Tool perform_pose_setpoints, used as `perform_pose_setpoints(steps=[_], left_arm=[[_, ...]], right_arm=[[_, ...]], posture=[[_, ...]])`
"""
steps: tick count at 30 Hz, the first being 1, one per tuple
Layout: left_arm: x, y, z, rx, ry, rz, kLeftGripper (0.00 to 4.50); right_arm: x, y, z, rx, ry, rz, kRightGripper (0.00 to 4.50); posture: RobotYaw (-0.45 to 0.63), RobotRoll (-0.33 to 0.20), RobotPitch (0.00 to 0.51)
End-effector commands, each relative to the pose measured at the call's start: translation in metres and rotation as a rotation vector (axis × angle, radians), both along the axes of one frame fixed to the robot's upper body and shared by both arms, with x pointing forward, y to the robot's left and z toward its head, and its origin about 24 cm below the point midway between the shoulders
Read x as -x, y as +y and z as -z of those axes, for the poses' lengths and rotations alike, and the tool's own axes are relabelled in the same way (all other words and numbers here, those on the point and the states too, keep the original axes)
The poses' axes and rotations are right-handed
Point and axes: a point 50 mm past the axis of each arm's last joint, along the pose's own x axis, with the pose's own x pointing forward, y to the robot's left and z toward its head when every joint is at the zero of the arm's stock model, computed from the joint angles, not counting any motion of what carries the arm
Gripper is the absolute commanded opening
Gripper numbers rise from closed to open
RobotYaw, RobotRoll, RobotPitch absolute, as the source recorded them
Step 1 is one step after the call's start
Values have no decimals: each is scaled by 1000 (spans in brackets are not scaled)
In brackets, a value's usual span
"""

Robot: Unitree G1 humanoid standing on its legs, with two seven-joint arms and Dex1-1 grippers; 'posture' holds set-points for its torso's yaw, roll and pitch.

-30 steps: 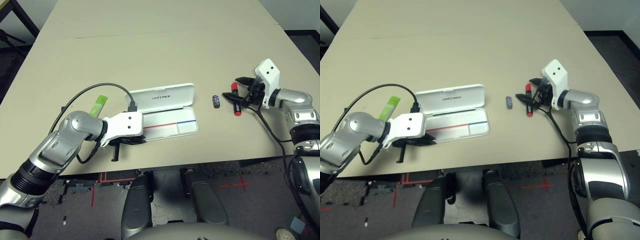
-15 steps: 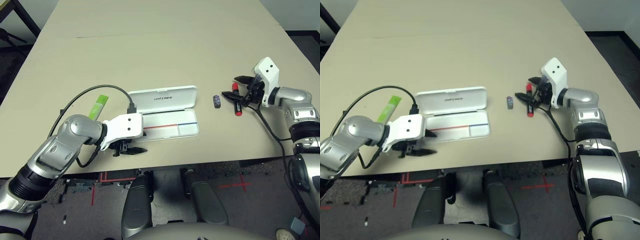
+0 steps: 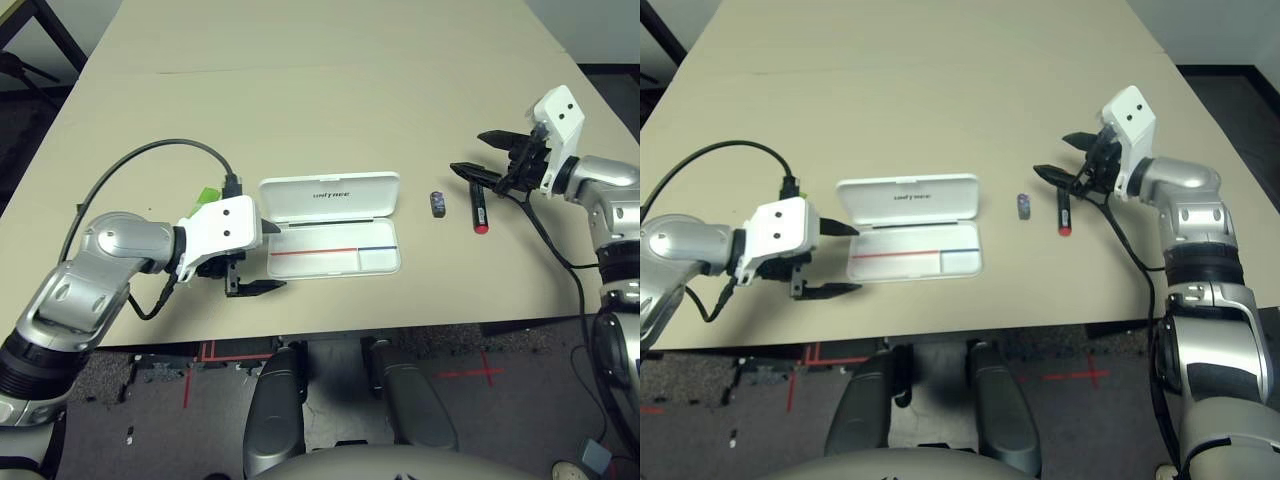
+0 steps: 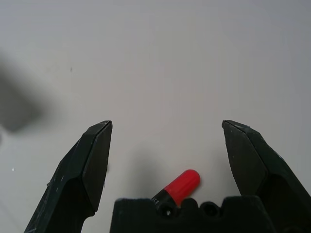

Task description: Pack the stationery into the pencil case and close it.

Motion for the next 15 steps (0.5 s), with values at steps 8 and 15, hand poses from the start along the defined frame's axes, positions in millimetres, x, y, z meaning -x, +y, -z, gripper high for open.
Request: perform_pose_setpoints(steps=[8,15], left_arm=[[-8,6,-9,66,-82,3,4480],[-11,6,-12,68,-108,11,4480]], right_arm=[[10,-9,-19,-36,216,415,4500],[16,10,-21,-119,328,484,4500]], posture=[[-4,0,212],[-2,0,211]])
